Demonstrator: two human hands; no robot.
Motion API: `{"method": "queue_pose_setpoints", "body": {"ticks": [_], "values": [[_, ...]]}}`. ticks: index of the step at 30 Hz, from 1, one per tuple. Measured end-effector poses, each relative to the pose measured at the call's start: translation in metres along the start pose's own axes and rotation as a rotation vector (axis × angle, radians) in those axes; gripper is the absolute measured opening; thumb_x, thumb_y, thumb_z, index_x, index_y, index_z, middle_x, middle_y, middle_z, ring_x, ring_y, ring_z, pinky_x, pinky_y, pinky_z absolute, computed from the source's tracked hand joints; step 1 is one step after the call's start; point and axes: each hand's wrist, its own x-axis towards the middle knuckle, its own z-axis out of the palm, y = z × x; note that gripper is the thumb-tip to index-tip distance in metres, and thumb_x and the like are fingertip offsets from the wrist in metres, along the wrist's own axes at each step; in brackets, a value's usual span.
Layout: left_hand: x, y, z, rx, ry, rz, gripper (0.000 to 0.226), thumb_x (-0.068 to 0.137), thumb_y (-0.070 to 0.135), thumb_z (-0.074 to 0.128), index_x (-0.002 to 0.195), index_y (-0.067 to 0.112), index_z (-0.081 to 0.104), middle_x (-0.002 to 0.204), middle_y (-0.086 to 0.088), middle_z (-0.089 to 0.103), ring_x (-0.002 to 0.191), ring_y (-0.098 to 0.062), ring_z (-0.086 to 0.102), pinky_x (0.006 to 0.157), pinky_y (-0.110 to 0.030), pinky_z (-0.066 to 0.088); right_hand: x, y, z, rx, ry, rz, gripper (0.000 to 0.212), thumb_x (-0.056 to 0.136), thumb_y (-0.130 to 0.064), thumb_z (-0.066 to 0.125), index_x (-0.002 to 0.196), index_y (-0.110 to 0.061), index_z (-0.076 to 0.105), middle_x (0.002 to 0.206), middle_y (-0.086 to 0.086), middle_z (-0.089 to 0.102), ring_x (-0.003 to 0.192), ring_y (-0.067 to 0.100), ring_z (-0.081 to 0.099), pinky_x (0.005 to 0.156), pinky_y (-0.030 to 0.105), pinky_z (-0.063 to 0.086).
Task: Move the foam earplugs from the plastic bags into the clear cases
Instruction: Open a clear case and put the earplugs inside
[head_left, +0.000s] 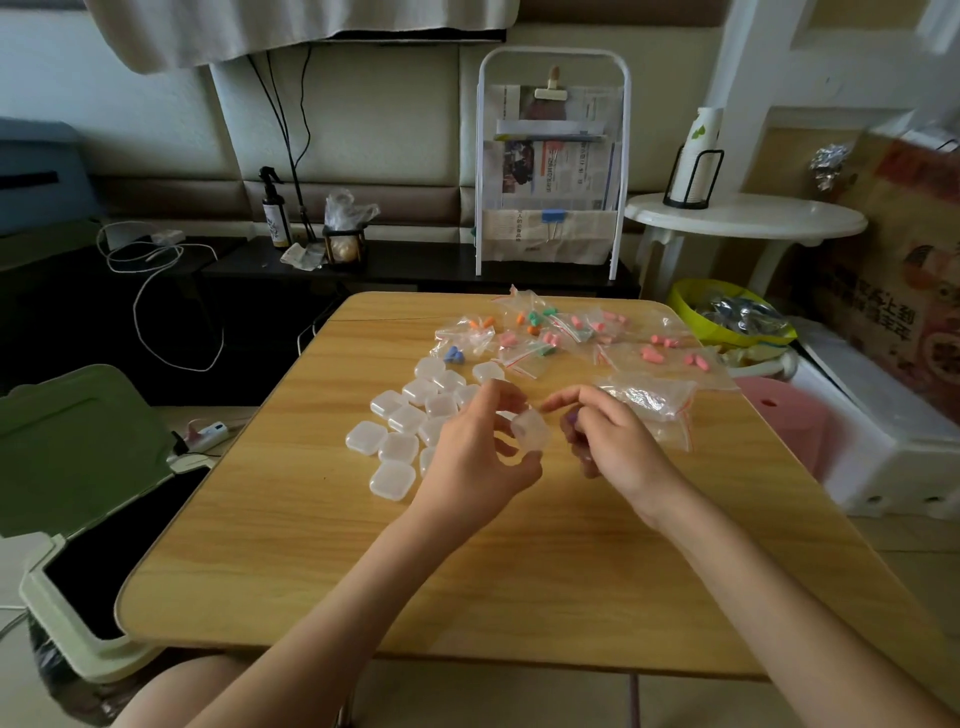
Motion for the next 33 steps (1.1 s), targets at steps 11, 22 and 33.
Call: {"method": "queue_pose_setpoints", "body": {"ticks": [11,22,33], "values": [[-0.004,-0.002,-0.004,0.117,0.051,0.176,0.045,0.072,0.002,0.072,0.111,0.011,0.051,0.106,0.011,0.055,0.088,-0.009,0.054,0.072,-0.019,0.049,-0.013,-0.006,0.009,-0.388,-0.027,-0.127,0.038,0.083,-0.056,0.059,0.100,-0.022,0.059,0.079,-0.016,0.054,0.073,-0.002,0.051,0.057,0.013,0.036],[-0.002,-0.009,-0.005,0.126,0.074,0.158,0.040,0.071,0.017,0.081,0.099,0.005,0.055,0.104,-0.002,0.062,0.095,-0.016,0.064,0.081,-0.032,0.054,-0.009,-0.007,0.005,-0.243,-0.072,-0.067,0.036,0.081,-0.054,0.061,0.091,-0.020,0.068,0.047,-0.032,0.049,0.045,-0.015,0.046,0.045,0.010,0.029],[-0.001,0.002,-0.004,-0.266,0.159,-0.020,0.025,0.078,0.010,0.076,0.092,0.012,0.056,0.092,-0.003,0.067,0.089,-0.010,0.067,0.080,-0.021,0.054,-0.009,-0.013,0.004,0.019,-0.072,0.022,0.047,0.083,-0.056,0.052,0.089,-0.010,0.057,0.048,-0.009,0.036,0.040,0.008,0.029,0.039,0.020,0.024]]}}
